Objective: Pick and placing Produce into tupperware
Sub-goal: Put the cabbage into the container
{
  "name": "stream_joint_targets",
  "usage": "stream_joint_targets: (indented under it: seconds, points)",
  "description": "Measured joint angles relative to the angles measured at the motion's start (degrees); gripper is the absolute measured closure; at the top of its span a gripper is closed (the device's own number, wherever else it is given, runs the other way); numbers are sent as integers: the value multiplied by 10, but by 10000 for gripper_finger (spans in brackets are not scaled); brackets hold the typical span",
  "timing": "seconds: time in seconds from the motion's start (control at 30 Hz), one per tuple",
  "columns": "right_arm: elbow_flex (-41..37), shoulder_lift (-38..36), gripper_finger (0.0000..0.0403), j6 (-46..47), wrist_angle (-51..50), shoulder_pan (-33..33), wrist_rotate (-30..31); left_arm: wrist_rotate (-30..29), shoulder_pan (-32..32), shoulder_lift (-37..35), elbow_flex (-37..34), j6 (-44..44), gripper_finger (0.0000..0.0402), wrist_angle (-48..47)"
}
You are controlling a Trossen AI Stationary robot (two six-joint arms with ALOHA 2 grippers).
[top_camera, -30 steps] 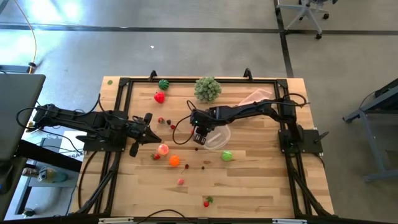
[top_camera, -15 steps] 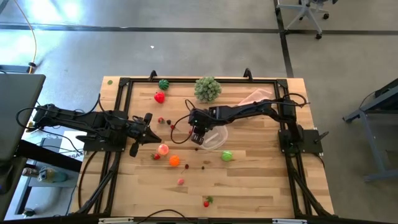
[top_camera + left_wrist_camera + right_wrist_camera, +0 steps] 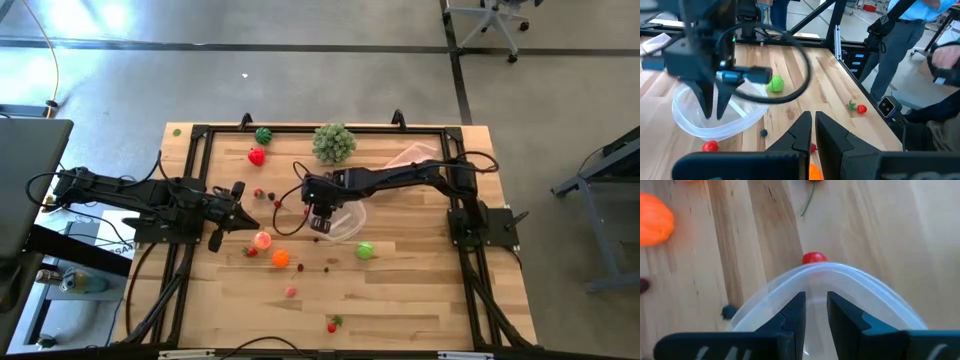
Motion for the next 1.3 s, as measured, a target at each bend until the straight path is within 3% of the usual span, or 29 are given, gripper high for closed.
stream_joint_targets:
  seconds: [0.27, 0.53, 0.6, 0.7, 0.9, 1.17, 1.3]
  points:
    - [182, 0, 335, -25, -221, 43, 81, 0, 0, 0, 0, 1, 387, 0]
    - [372, -1, 335, 110, -510, 93, 252, -2, 0, 0, 0, 4, 387, 0]
    - [389, -7, 335, 143, -518, 110, 281, -2, 0, 0, 0, 10, 387, 0]
    - [373, -42, 335, 149, -512, 138, 270, -2, 0, 0, 0, 12, 387, 2]
    - [237, -138, 335, 291, -518, 199, 317, -2, 0, 1, 0, 12, 387, 4]
    - [-116, -325, 335, 597, -447, 315, 334, -2, 0, 1, 0, 12, 387, 5]
    - [-275, -394, 335, 663, -327, 363, 310, -2, 0, 1, 0, 12, 387, 5]
